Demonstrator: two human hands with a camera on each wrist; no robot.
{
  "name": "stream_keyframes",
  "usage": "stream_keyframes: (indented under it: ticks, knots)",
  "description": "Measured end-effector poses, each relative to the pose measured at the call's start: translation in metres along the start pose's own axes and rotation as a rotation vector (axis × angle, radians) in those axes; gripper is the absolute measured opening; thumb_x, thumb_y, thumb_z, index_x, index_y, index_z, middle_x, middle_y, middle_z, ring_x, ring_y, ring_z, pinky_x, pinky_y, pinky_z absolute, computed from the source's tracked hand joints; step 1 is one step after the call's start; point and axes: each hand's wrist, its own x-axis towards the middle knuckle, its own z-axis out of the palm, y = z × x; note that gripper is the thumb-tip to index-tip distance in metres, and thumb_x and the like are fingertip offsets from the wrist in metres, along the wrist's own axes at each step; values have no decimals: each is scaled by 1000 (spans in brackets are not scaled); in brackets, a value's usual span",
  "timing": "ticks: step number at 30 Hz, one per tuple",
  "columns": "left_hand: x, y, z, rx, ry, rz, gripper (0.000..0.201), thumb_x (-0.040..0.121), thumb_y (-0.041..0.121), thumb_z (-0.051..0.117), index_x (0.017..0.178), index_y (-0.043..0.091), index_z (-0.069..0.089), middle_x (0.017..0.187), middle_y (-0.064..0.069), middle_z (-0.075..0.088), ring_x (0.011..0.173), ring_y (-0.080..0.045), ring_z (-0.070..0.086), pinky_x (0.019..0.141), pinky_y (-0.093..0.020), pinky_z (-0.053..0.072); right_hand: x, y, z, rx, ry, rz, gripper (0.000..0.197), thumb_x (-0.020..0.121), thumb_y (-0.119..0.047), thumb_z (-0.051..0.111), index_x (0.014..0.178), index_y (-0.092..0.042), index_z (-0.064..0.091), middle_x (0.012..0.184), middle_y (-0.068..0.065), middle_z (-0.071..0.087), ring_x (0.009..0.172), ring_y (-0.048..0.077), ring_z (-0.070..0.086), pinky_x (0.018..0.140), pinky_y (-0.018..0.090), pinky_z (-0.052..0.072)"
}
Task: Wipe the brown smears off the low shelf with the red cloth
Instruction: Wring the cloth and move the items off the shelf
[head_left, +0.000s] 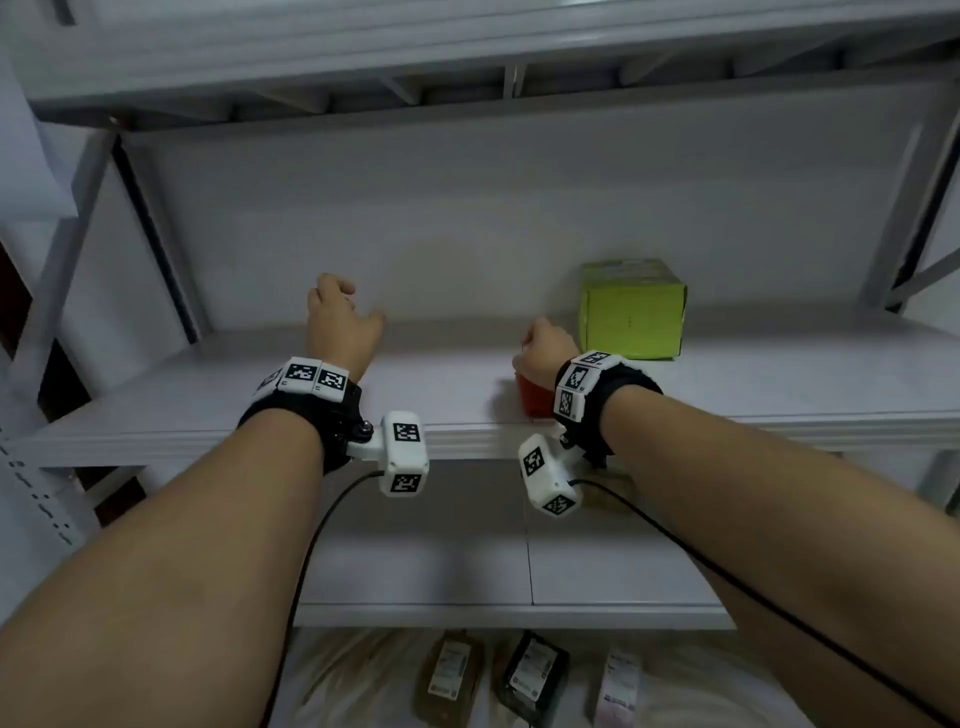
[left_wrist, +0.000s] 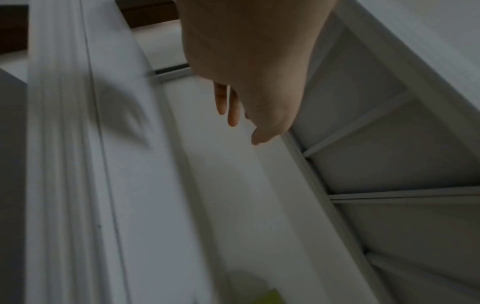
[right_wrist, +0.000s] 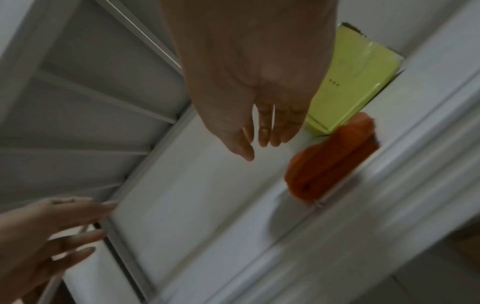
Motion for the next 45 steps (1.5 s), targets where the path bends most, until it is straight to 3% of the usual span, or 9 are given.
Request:
stream_keyframes:
  ticks: [6,12,17,21,26,31,35,39,45]
  knots:
    - [-9,-9,1,93,-103,76,48,83,2,57,128,5,41,136,-16,33,113,-28,50,94,-28,40,-13,20,11,-236,-179,69,34,95,-16,49,127,-4,51,129,13,54,119,31,54,97,34,44]
    - [-21,-21,4,138,-229,105,57,81,-2,57,133,8,38,138,-14,27,116,-27,48,92,-28,41,-14,8,18,-257,-151,16,16,86,-8,54,98,-8,65,104,11,66,107,31,62,94,37,48]
    - [-22,-47,1,-5,-344,-128,55,83,6,63,133,11,40,137,-14,33,121,-30,48,106,-39,42,-27,-16,34,46,-207,-102,19,84,-2,60,102,-6,66,98,9,61,75,18,61,59,4,42]
    - [-24,-74,-20,-67,-361,-230,37,85,3,59,121,9,54,128,-13,53,98,-31,63,90,-40,51,-35,-52,62,22,-328,-288,32,82,-17,68,114,-14,66,115,6,64,106,23,58,85,25,41]
    - [-31,-115,-63,5,-422,-195,32,82,-4,62,109,12,63,113,-6,63,100,-19,59,92,-35,50,-54,-98,99,176,-433,-383,30,83,-13,68,112,-17,67,104,-1,62,93,12,53,81,22,39]
    - [-40,-165,-106,-28,-517,-287,34,82,-14,57,110,4,62,105,-7,61,90,-15,53,61,-19,42,-75,-132,142,234,-521,-364,29,83,-4,65,110,-13,69,99,2,65,89,13,56,69,22,46]
    - [-41,-201,-126,-37,-586,-367,37,84,-17,51,110,7,60,105,-7,56,97,-14,49,63,-19,40,-85,-151,168,223,-563,-309,32,83,4,60,110,-10,67,91,0,61,84,14,57,47,13,47]
    - [-47,-223,-128,-18,-695,-384,43,86,-17,48,126,-2,54,117,-8,56,106,-13,48,66,-18,41,-89,-156,197,260,-557,-257,36,81,12,54,108,-8,68,89,1,61,81,13,55,62,18,45]
    - [-63,-240,-107,20,-914,-362,49,87,-12,51,131,8,52,134,-8,51,126,-19,46,89,-28,42,-90,-135,226,264,-602,-202,38,79,13,53,104,-10,70,78,-6,60,69,5,53,67,17,45]
